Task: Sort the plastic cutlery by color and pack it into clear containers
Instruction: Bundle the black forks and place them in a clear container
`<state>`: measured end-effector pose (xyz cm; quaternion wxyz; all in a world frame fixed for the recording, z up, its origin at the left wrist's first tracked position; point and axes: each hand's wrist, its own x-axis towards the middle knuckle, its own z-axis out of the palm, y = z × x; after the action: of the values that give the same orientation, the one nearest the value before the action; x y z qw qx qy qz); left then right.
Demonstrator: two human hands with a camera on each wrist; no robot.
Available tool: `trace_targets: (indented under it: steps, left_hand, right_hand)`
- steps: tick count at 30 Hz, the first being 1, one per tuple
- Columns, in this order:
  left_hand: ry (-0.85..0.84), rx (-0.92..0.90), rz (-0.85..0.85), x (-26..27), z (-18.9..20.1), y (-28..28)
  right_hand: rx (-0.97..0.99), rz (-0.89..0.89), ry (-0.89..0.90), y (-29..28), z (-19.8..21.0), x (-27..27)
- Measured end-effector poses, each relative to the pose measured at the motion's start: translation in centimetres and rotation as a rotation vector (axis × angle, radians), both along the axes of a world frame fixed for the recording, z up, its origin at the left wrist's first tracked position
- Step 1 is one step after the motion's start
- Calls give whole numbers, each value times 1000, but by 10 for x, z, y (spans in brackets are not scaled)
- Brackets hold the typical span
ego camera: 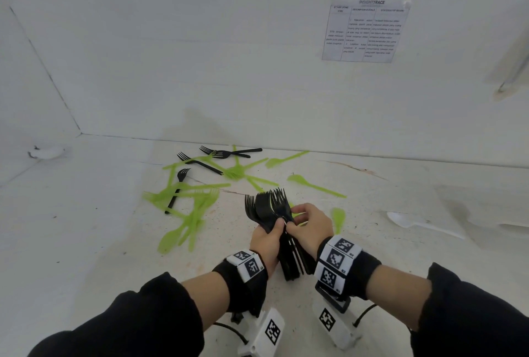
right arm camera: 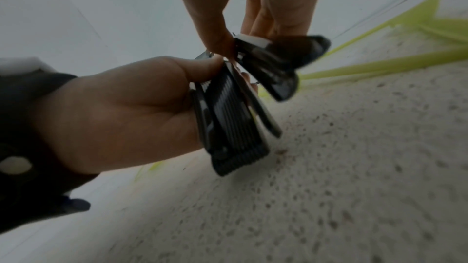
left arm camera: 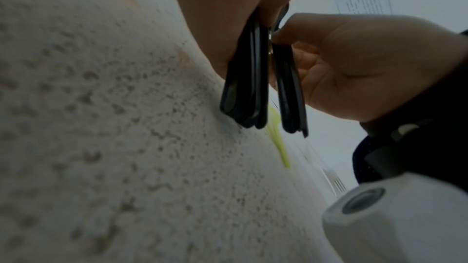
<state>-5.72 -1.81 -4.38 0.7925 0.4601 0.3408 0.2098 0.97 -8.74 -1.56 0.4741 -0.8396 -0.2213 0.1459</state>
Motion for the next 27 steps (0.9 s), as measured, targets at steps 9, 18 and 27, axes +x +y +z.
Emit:
trace_targets:
  steps: [9, 18, 27]
  left_hand:
    - [41, -5, 45, 5, -6, 1]
    - [-22, -75, 18, 4, -8, 3]
    - [-47, -77, -51, 2, -5, 4]
  right_hand:
    - [50, -31, -59, -1, -4, 0]
    - [113, 60, -10, -5, -11, -3]
    - [203, 2, 212, -2, -13, 2]
